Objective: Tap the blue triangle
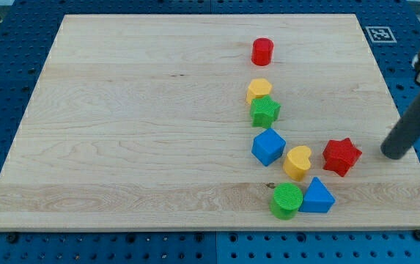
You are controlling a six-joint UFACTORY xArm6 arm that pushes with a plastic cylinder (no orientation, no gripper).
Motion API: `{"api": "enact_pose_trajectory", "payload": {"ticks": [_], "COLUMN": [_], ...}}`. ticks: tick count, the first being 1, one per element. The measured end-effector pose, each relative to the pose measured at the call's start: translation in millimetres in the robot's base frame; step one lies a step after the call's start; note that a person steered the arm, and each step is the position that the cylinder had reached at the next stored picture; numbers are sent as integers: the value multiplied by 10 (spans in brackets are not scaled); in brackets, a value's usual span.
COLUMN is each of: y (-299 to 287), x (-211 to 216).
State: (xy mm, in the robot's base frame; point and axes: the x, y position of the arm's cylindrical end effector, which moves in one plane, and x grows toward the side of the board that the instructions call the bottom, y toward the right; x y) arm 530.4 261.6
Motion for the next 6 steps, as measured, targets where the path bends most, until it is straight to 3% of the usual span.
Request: {"api": "enact_pose_trajectory", "payload": {"ticks": [2,6], "y": [200,-812], "x": [793,881]}}
